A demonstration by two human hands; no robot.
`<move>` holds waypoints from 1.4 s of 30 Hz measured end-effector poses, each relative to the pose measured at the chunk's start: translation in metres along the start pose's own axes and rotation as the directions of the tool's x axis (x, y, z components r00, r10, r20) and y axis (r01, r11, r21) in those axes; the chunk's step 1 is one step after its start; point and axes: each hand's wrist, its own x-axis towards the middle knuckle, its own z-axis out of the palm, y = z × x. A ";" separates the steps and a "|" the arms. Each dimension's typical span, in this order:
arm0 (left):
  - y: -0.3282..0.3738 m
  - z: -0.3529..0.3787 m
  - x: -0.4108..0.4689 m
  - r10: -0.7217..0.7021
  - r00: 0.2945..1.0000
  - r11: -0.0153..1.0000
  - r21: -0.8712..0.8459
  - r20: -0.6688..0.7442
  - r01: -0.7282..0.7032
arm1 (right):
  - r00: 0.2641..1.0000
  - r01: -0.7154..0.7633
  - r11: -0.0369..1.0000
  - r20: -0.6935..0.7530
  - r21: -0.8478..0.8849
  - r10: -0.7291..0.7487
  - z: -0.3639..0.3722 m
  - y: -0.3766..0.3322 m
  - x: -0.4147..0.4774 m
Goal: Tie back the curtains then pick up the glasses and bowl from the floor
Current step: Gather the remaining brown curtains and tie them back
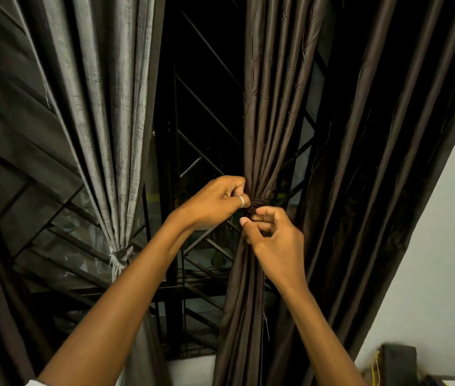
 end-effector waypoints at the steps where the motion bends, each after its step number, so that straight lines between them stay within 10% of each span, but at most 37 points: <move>1: 0.002 -0.001 0.001 -0.008 1.000 1.000 -0.026 0.016 0.009 | 1.000 0.004 1.000 -0.024 -0.028 -0.004 0.001 0.000 0.001; 13: -0.002 -0.012 -0.006 -0.141 0.976 0.943 -0.277 0.167 0.184 | 0.985 0.157 0.987 0.078 -0.023 -0.155 -0.002 0.003 0.012; 23: -0.025 0.029 -0.032 -0.065 0.966 0.977 -0.212 -0.250 0.011 | 0.977 0.082 0.995 0.200 -0.053 -0.070 -0.027 0.011 0.033; 42: -0.041 0.007 -0.046 -0.024 0.931 0.999 0.011 -0.365 0.030 | 0.973 0.069 0.980 0.230 -0.186 -0.025 -0.032 0.014 0.044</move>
